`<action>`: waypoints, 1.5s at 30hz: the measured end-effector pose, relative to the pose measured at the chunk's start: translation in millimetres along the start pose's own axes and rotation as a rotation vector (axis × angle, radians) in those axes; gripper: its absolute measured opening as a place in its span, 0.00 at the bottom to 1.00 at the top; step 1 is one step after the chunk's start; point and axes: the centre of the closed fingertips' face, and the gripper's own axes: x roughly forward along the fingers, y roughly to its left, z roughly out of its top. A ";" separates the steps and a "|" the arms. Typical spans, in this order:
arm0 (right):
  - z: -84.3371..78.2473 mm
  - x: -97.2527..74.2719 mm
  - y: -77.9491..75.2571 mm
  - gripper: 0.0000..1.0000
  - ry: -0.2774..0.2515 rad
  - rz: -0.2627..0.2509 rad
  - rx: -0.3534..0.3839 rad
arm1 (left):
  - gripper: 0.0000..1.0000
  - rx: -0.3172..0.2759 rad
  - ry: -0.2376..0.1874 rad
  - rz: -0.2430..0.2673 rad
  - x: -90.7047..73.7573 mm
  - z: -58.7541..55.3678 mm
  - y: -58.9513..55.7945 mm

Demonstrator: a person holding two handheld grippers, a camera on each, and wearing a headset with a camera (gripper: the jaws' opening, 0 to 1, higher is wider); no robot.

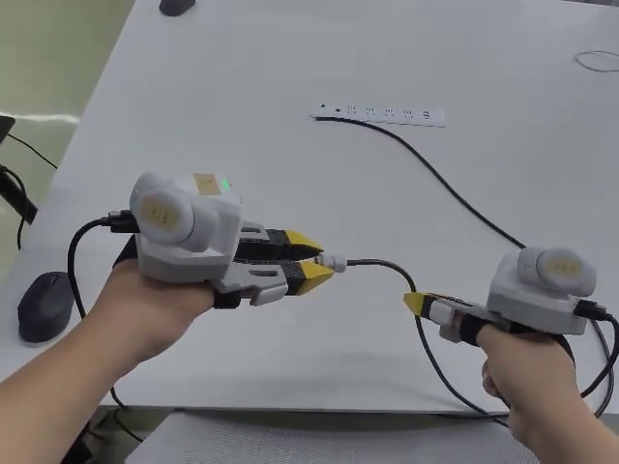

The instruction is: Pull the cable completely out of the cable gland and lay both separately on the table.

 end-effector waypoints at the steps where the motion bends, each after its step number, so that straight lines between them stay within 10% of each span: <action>1: -0.9 0.0 0.9 0.01 -0.001 0.005 0.016 | 0.15 -0.001 -0.001 -0.001 0.0 -0.1 -0.1; 9: -1.4 1.0 -0.7 0.01 -0.012 0.025 0.058 | 0.15 -0.010 -0.002 -0.004 1.1 -0.2 -1.8; 17: -1.0 -1.7 4.8 0.02 -0.012 0.056 -0.053 | 0.15 -0.028 -0.007 0.003 -0.5 2.7 2.1; 31: 6.1 -0.7 3.4 0.13 0.020 0.005 -0.432 | 0.15 -0.044 -0.008 0.015 -4.4 3.3 4.5; 45: 18.0 -4.9 105.3 0.21 -0.016 0.198 -1.017 | 0.14 -0.045 0.017 0.005 -4.5 -3.5 -0.7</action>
